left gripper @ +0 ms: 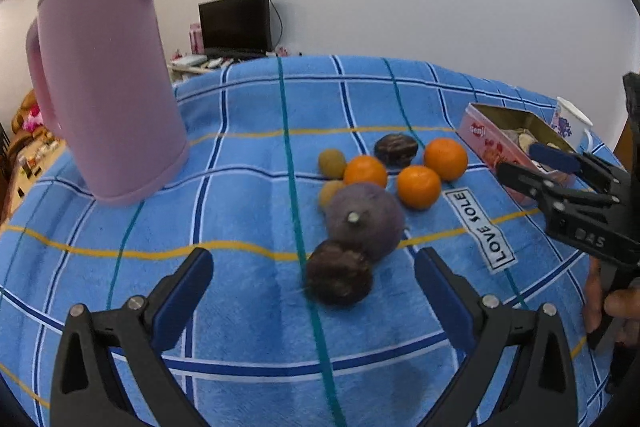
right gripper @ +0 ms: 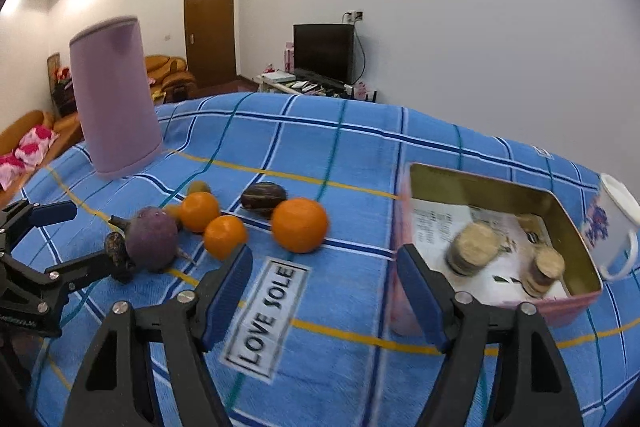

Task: Organize fruits
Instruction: 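Withdraw both tools from the tin back toward the fruits, then grasp a dark brown round fruit with the left tool while the right tool grasps the purple turnip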

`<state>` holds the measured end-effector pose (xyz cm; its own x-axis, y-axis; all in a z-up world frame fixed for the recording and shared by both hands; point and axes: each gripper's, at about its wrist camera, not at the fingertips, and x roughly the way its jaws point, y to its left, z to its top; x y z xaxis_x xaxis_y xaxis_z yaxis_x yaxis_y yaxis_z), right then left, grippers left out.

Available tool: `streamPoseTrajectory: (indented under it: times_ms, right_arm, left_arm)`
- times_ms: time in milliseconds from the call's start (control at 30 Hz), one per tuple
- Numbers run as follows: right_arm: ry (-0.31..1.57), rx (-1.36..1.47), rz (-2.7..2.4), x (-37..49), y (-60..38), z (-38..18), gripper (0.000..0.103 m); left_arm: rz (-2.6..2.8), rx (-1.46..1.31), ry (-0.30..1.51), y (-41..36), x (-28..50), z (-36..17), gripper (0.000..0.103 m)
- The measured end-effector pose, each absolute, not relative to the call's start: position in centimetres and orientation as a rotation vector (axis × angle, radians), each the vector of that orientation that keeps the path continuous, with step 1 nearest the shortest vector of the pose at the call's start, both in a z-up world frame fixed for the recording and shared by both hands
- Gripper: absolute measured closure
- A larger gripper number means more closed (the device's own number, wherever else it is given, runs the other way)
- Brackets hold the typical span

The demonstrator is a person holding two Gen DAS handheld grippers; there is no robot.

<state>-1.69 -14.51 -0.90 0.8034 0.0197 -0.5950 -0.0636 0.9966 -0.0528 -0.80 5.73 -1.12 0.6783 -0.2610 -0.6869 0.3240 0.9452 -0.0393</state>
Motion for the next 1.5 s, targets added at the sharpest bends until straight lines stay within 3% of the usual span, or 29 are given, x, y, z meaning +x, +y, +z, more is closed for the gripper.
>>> streamPoseTrajectory:
  times_ms: [167, 300, 467, 567, 667, 700, 733, 1500]
  right_arm:
    - [0.669, -0.080, 0.042, 0.0, -13.6, -1.4, 0.039]
    - [0.693, -0.078, 0.037, 0.6, -14.1, -1.9, 0.039]
    - [0.709, -0.057, 0.043, 1.2, -14.4, -2.1, 0.039]
    - [0.710, -0.031, 0.074, 1.1, -14.3, -2.0, 0.039]
    - [0.702, -0.026, 0.104, 0.7, -13.7, -1.9, 0.039]
    - [0.703, -0.023, 0.111, 0.7, -13.6, -1.9, 0.039]
    - [0.707, -0.012, 0.131, 0.7, -13.4, -1.9, 0.039]
    - [0.754, 0.011, 0.372, 2.6, -4.5, -2.2, 0.039]
  left_arm:
    - [-0.358, 0.085, 0.808, 5.5, -0.1, -2.4, 0.005]
    - [-0.359, 0.072, 0.833, 5.4, 0.9, -2.8, 0.019]
    - [-0.393, 0.095, 0.834, 4.6, 1.6, -2.9, 0.020]
    - [-0.443, 0.088, 0.867, 4.3, 1.9, -3.3, 0.032]
    - [-0.503, 0.048, 0.879, 4.3, 2.0, -3.3, 0.049]
    - [-0.508, 0.048, 0.876, 4.3, 1.9, -3.2, 0.059]
    - [-0.512, 0.047, 0.870, 4.3, 1.8, -3.1, 0.062]
    - [-0.062, -0.318, 0.531, 17.6, 1.3, 0.4, 0.062]
